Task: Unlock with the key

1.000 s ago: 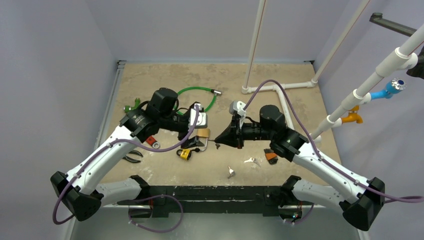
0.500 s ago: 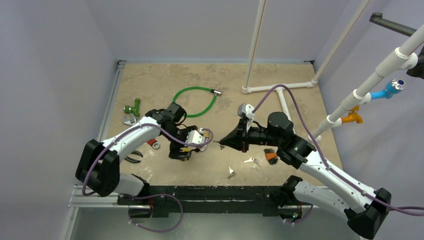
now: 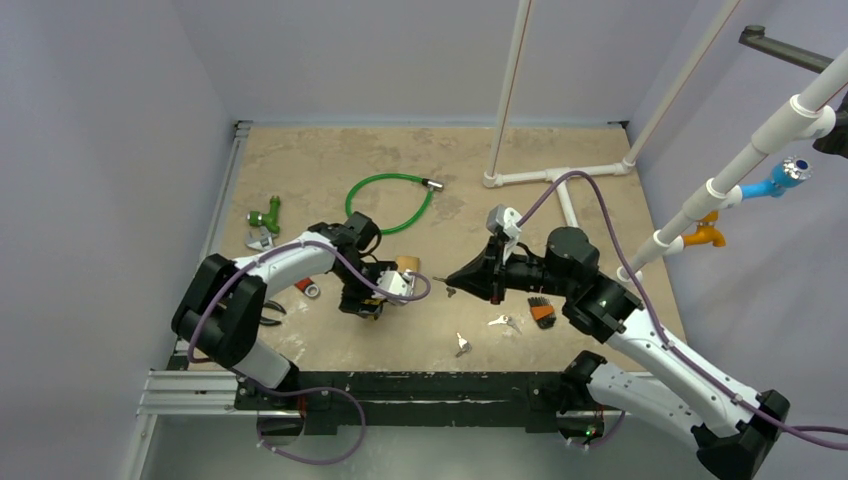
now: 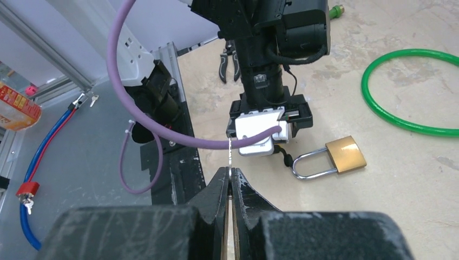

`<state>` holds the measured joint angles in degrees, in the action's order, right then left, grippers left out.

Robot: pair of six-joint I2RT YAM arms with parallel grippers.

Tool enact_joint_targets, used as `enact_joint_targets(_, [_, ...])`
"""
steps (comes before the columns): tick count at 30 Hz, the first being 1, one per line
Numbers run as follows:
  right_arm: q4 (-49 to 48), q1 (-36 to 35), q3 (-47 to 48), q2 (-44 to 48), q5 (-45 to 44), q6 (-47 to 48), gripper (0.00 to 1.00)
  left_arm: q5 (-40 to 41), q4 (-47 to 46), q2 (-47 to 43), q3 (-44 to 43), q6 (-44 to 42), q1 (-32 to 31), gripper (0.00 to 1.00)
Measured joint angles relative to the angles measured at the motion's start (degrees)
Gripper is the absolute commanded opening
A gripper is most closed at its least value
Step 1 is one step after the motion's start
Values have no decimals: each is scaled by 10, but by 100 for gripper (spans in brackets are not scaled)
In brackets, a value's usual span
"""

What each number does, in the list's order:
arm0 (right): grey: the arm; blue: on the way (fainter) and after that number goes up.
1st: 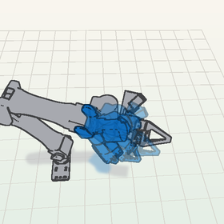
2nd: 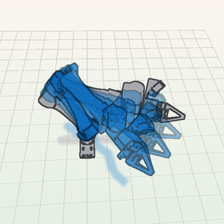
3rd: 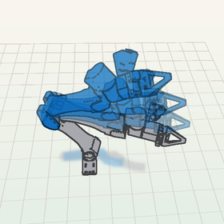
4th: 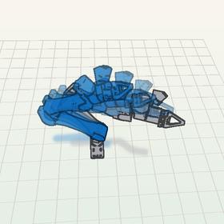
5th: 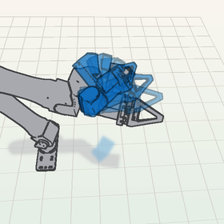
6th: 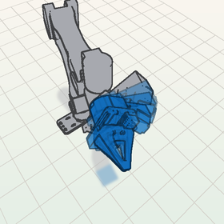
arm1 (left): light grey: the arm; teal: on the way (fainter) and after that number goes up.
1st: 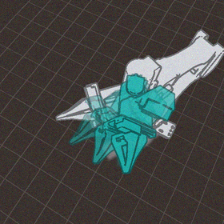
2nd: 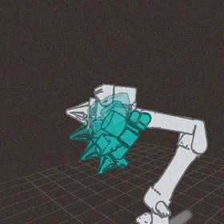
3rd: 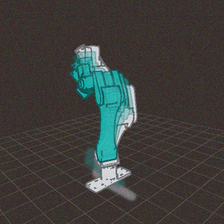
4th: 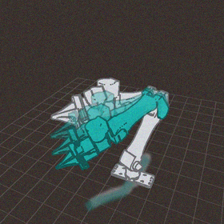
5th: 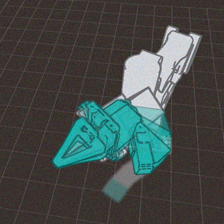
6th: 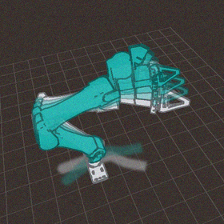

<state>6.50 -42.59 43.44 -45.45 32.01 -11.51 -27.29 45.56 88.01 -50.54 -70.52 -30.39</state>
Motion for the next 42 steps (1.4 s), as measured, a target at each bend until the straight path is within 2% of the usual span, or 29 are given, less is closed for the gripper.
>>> enact_joint_targets(5, [4, 11, 0, 10, 0, 0, 0, 35, -17, 21, -2, 7, -30, 46])
enact_joint_targets(9, [13, 18, 0, 20, 0, 0, 0, 53, -27, 22, 1, 8, -53, 38])
enact_joint_targets(10, [16, 20, 0, 23, 0, 0, 0, 54, -32, 18, 5, 8, -54, 29])
enact_joint_targets(12, [20, 22, 0, 25, 0, 0, 0, 57, -44, 2, 20, 8, -57, 5])
enact_joint_targets(13, [21, 24, 0, 25, 0, 0, 0, 59, -49, -8, 29, 8, -58, 0])
enact_joint_targets(18, [28, 32, 0, 25, 0, 0, 0, 70, -45, -94, 52, 36, -58, 0])
enact_joint_targets(24, [21, 40, 0, 23, 2, 0, 0, 2, -57, -350, 24, 51, -42, 0])
enact_joint_targets(28, [10, 42, 0, 23, 5, -1, 0, -56, -60, -446, -25, 50, -48, 0])
enact_joint_targets(32, [-5, 44, 0, 23, 7, -3, 0, -84, -54, -476, -59, 43, -64, 0])
enact_joint_targets(42, [-43, 45, 2, -9, 42, -8, 0, -107, -42, -503, -62, -38, -99, 0])
